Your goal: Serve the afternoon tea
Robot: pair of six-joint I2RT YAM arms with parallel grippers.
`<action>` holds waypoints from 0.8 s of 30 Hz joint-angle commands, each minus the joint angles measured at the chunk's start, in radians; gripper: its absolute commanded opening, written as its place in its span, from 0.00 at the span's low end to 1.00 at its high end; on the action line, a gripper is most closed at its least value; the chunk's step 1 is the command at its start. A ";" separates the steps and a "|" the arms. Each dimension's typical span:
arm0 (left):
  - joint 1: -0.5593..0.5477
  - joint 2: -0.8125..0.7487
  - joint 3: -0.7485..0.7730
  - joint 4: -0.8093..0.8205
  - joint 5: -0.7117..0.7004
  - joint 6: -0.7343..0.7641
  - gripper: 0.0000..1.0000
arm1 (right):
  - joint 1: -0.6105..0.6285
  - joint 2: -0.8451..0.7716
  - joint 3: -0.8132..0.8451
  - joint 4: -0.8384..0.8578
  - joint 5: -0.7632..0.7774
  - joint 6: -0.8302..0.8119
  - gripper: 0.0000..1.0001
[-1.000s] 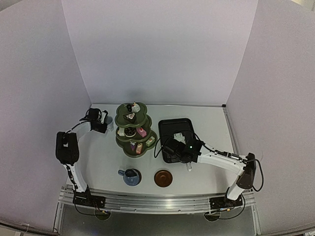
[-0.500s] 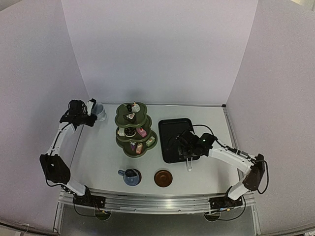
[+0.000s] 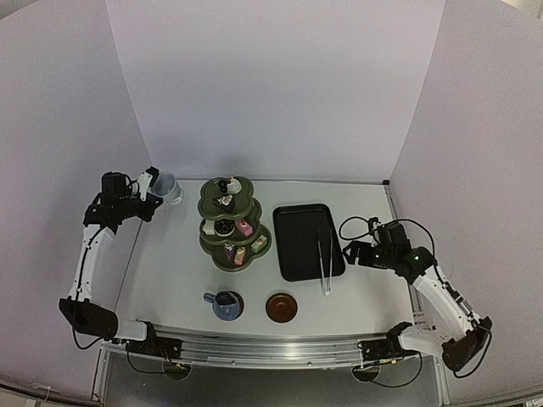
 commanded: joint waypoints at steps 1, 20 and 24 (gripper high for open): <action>-0.108 -0.094 0.099 -0.024 0.042 0.117 0.00 | -0.063 0.039 -0.032 0.085 -0.135 -0.032 0.98; -0.926 -0.042 -0.277 0.378 -0.036 -0.029 0.00 | -0.303 -0.051 -0.146 0.236 -0.272 -0.136 0.98; -0.988 0.021 -0.388 0.551 -0.033 -0.117 0.00 | -0.304 -0.092 -0.161 0.235 -0.263 -0.127 0.98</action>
